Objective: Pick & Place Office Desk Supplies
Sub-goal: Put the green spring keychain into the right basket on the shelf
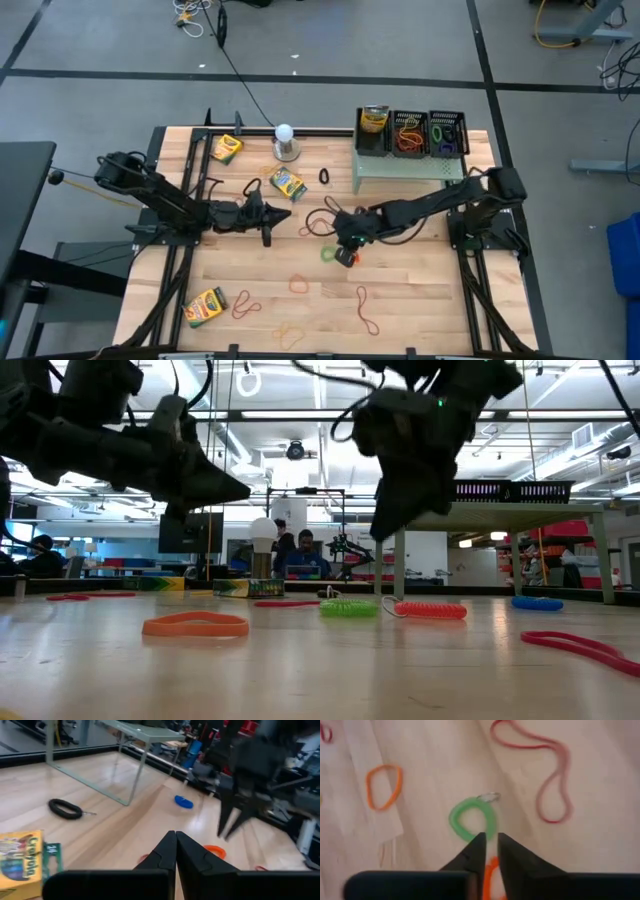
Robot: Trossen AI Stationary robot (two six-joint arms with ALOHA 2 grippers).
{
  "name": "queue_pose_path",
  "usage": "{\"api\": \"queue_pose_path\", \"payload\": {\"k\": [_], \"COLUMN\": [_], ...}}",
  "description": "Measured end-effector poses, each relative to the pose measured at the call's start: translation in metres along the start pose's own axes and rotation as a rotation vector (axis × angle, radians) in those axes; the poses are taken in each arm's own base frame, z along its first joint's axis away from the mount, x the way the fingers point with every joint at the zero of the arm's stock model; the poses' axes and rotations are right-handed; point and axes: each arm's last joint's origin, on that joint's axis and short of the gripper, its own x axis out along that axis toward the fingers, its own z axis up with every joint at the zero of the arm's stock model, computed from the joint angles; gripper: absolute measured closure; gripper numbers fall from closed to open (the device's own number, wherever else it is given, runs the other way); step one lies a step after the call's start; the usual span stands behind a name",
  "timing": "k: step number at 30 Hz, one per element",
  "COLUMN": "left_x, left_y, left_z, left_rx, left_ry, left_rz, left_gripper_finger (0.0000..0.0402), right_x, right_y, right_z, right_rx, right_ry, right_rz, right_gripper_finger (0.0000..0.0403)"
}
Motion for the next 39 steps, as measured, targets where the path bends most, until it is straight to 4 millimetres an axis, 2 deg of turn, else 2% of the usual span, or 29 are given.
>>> {"api": "queue_pose_path", "payload": {"k": [6, 11, 16, 21, 27, 30, 33, 36, 39], "left_x": [0.003, 0.005, 0.006, 0.006, 0.006, 0.006, 0.006, 0.006, 0.006], "left_y": [0.007, 0.012, 0.015, 0.015, 0.016, 0.016, 0.017, 0.017, 0.017], "left_z": [0.003, 0.004, 0.004, 0.003, 0.002, 0.001, 0.001, 0.000, -0.001], "left_rx": [-0.001, -0.002, 0.001, 0.004, -0.004, -0.021, -0.026, -0.024, -0.027], "left_ry": [-0.010, -0.014, -0.009, 0.002, 0.016, 0.019, 0.027, 0.035, 0.043], "left_rz": [0.039, 0.063, 0.079, 0.082, 0.092, 0.093, 0.098, 0.101, 0.103], "left_gripper_finger": [0.0391, 0.0391, 0.0391, 0.0391, 0.0390, 0.0390, 0.0390, 0.0390, 0.0390], "right_x": [0.031, 0.048, 0.065, 0.070, 0.067, 0.060, 0.039, 0.001, -0.048], "right_y": [0.001, -0.003, -0.003, -0.003, -0.006, -0.008, -0.010, -0.009, -0.013], "right_z": [-0.004, -0.008, -0.008, -0.008, -0.004, 0.002, 0.010, 0.019, 0.022], "right_rx": [-0.061, -0.087, -0.114, -0.115, -0.105, -0.085, -0.071, -0.063, -0.044], "right_ry": [0.044, 0.039, 0.011, 0.007, -0.009, -0.021, -0.049, -0.094, -0.141], "right_rz": [0.043, -0.019, 0.000, 0.011, 0.008, 0.026, 0.047, 0.065, 0.057], "right_gripper_finger": [0.0290, 0.0284, 0.0293, 0.0310, 0.0377, 0.0391, 0.0383, 0.0386, 0.0392]}}
